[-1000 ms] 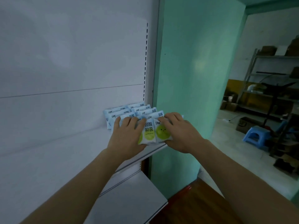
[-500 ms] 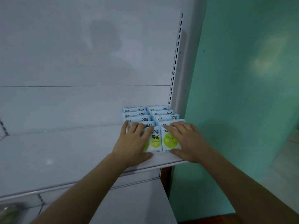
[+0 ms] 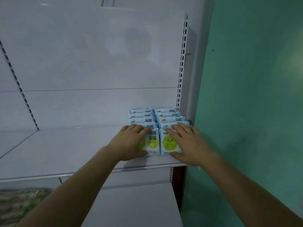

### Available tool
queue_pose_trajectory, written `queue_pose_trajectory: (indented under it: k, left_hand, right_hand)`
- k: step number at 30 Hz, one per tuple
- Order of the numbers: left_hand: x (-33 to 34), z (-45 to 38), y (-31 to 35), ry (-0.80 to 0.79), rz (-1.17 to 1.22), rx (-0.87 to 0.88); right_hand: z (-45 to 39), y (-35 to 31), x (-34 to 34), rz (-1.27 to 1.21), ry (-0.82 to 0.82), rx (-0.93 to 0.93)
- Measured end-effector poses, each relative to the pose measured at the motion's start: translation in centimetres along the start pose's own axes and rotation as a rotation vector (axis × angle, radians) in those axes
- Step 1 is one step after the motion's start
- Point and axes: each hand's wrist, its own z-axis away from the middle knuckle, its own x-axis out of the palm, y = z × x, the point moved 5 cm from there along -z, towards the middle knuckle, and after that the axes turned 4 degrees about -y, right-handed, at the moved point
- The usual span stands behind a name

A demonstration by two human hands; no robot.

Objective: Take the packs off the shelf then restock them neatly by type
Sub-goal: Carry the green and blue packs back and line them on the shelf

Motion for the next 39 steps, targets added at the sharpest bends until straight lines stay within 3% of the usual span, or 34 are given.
queue_pose_trajectory:
  k: [6,15,22,29,39]
  left_hand:
    - [1.4,0.7,0.3,0.066,-0.019,0.002]
    - [-0.9,1.7,-0.8,0.202,-0.001,-0.110]
    - [-3.8,5.2,-3.3,0.296,-0.005,-0.309]
    - [-4.8,14.1,-8.3,0.260,-0.094,-0.538]
    - [-8.6,35.5,-17.9,0.200,-0.256,-0.912]
  right_hand:
    - [0.0,-0.1,0.1,-0.007,-0.041,0.025]
    - [-0.2,-0.9,-3.6,-0.013,0.046,0.034]
    - [-3.4,-4.6,-6.2,-0.040,0.132,-0.082]
    - [-8.3,-15.9,-6.8,-0.123,0.184,-0.303]
    - [-11.5,-40.4,-11.2,-0.171,0.215,-0.675]
